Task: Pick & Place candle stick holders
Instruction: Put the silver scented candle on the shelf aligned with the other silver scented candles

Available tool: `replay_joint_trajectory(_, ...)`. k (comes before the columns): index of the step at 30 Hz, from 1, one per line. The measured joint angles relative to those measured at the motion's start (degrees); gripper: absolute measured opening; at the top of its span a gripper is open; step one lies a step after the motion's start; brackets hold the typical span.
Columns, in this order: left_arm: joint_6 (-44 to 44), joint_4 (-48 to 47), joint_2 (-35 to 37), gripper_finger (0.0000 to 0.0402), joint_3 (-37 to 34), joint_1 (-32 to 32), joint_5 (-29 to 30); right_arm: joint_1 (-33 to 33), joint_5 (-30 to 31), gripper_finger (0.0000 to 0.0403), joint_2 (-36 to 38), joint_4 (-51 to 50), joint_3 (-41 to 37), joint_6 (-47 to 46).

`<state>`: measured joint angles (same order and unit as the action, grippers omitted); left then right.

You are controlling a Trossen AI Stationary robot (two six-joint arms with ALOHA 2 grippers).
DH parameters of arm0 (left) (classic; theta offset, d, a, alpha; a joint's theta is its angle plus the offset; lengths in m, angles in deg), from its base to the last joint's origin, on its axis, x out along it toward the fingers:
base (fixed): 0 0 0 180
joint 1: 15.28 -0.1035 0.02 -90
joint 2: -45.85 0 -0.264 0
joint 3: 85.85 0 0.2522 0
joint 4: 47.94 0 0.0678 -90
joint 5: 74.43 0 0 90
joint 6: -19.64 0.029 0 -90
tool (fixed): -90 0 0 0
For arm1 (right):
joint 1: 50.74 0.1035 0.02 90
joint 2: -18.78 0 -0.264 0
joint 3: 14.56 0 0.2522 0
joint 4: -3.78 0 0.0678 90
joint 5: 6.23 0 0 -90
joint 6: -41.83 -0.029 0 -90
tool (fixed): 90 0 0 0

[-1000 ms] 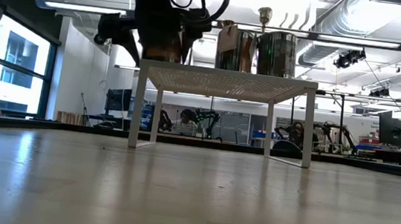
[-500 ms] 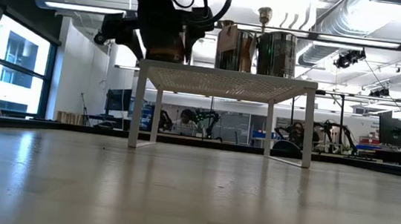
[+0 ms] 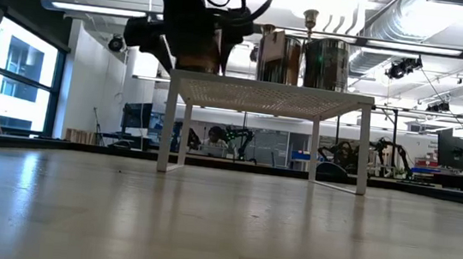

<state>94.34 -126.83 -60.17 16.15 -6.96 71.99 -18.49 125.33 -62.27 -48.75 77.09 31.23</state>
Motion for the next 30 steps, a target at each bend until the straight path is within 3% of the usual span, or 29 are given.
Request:
replay_joint_trajectory(7,11.1,-0.4,0.0,0.0399,0.0,0.1,4.8,0.0,0.0,0.0364,0.0,0.0,0.0,0.0)
replay_joint_trajectory(30,12.1,-0.4,0.9,0.0399,0.0,1.2,8.3,0.0,-0.2,0.0364,0.0,0.0,0.0,0.0)
